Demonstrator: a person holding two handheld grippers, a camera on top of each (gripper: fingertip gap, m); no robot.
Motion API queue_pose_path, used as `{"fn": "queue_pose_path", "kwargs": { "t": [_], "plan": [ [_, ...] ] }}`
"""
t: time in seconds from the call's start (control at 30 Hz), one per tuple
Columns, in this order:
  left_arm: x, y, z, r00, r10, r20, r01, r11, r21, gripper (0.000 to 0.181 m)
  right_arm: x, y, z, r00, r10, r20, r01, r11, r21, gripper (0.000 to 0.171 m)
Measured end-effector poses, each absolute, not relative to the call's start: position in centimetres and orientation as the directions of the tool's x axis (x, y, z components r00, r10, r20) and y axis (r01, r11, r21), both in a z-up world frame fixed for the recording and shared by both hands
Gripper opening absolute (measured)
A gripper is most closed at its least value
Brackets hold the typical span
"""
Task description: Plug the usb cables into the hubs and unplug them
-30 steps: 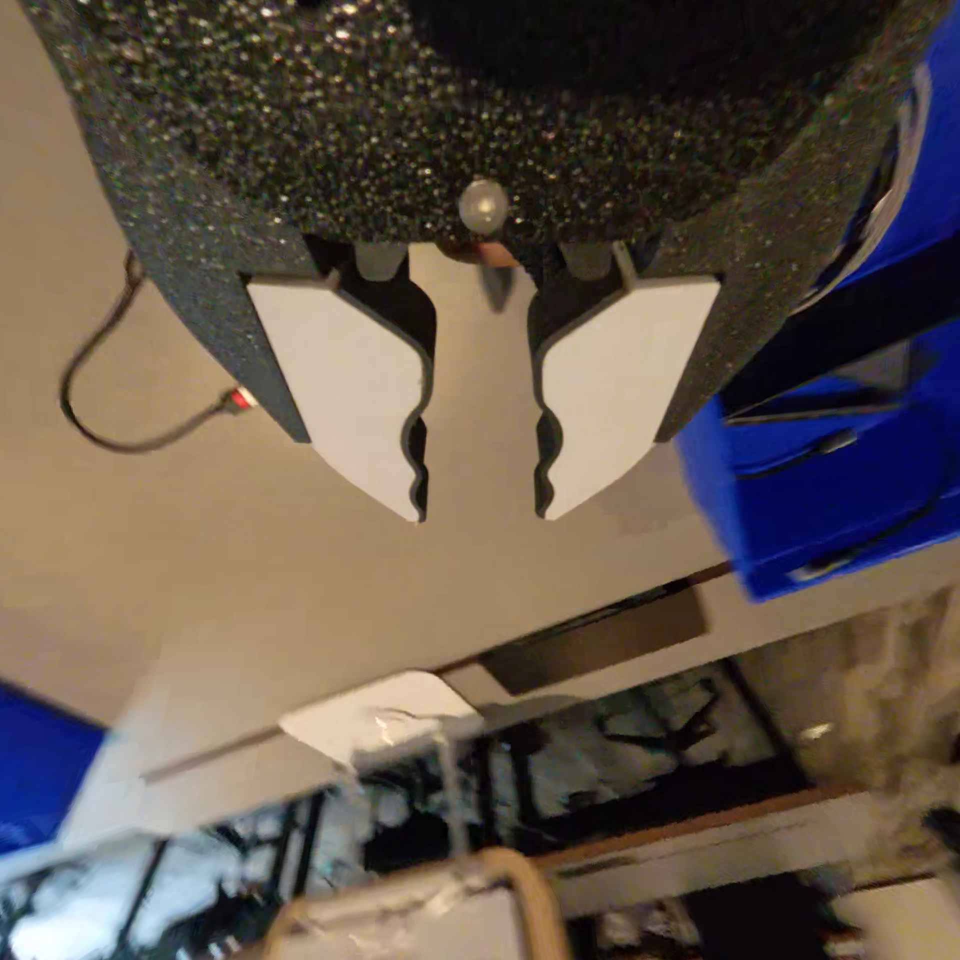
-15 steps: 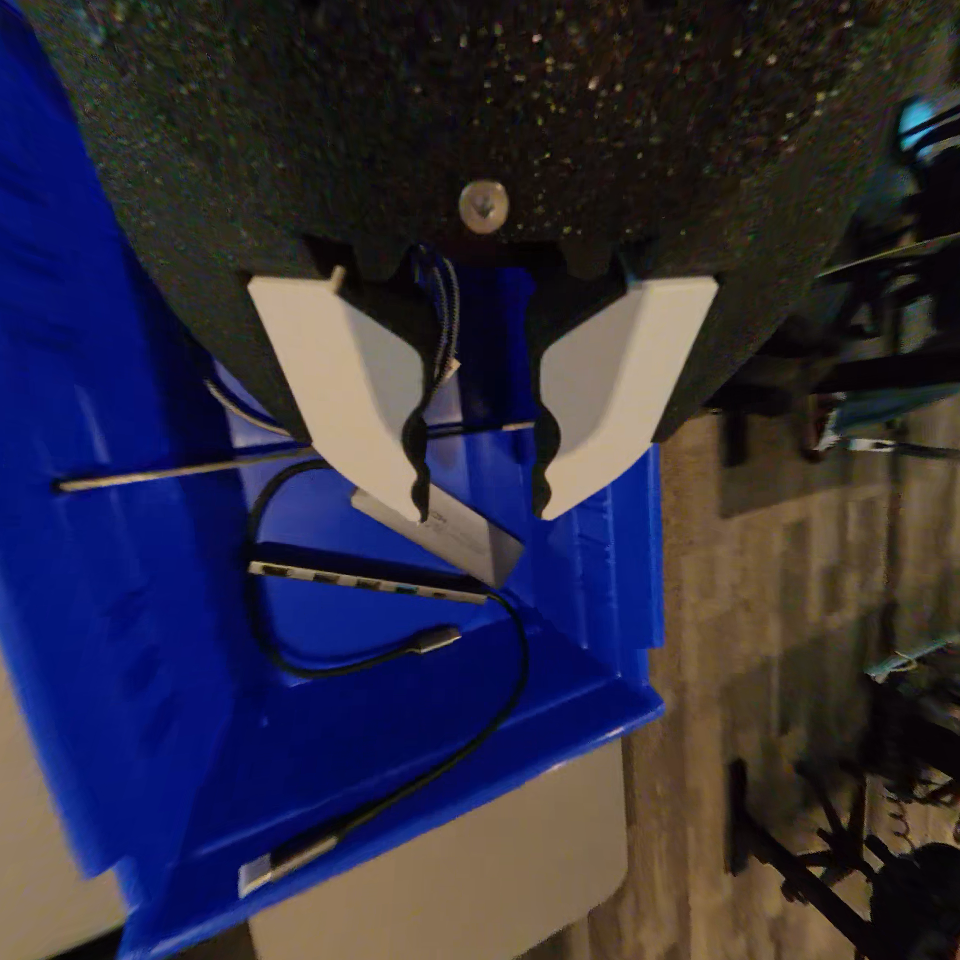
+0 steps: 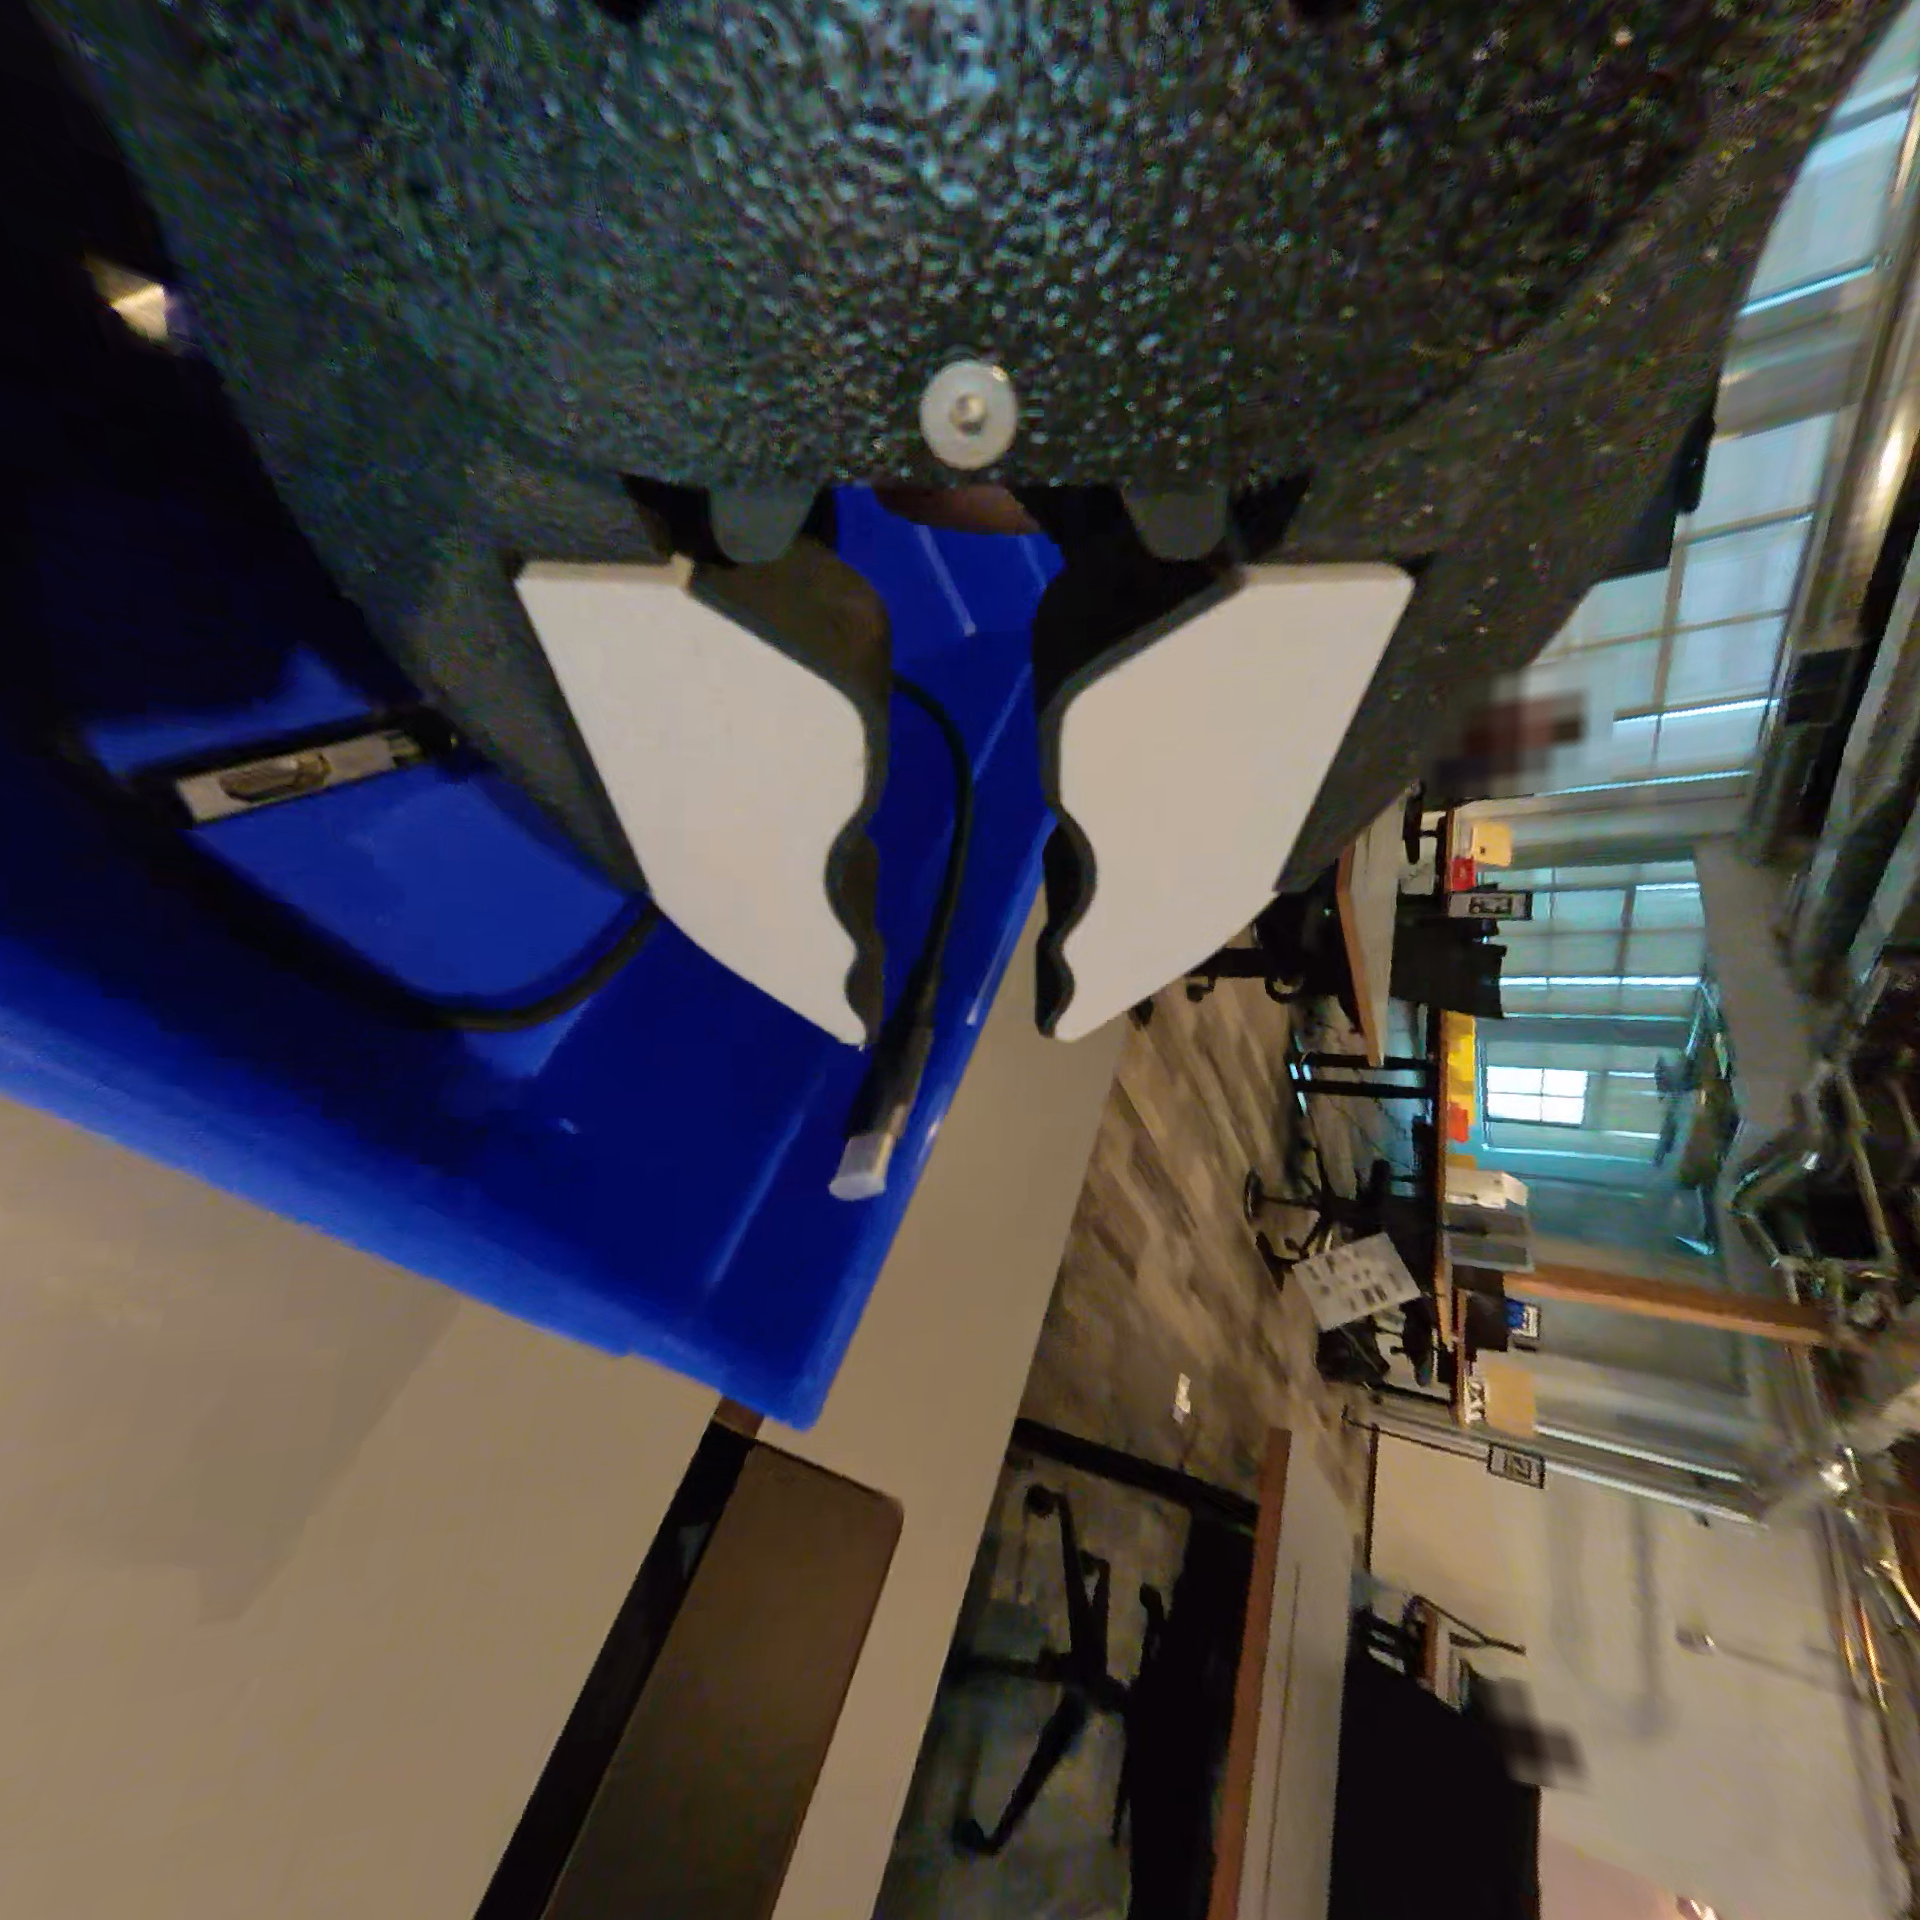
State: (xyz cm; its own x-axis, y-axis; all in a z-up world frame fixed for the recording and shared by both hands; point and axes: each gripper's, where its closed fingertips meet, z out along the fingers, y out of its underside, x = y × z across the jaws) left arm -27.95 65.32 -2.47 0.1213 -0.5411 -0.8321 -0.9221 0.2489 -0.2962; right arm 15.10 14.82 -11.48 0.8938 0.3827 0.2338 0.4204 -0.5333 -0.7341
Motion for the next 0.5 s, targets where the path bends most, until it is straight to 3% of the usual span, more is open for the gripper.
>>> {"fn": "queue_pose_path", "kwargs": {
  "t": [0.37, 0.5],
  "plan": [
    [-28.08, 65.51, -2.59, 0.127, -0.423, -0.897, -0.920, 0.288, -0.267, 0.011, 15.24, 14.81, -11.42, 0.901, 0.358, 0.245, 0.413, -0.538, -0.735, 0.018],
    [-28.79, 65.37, -2.04, 0.181, -0.423, -0.888, -0.917, 0.253, -0.308, 0.010, 15.22, 14.81, -11.44, 0.901, 0.360, 0.242, 0.413, -0.539, -0.734, 0.018]
  ]
}}
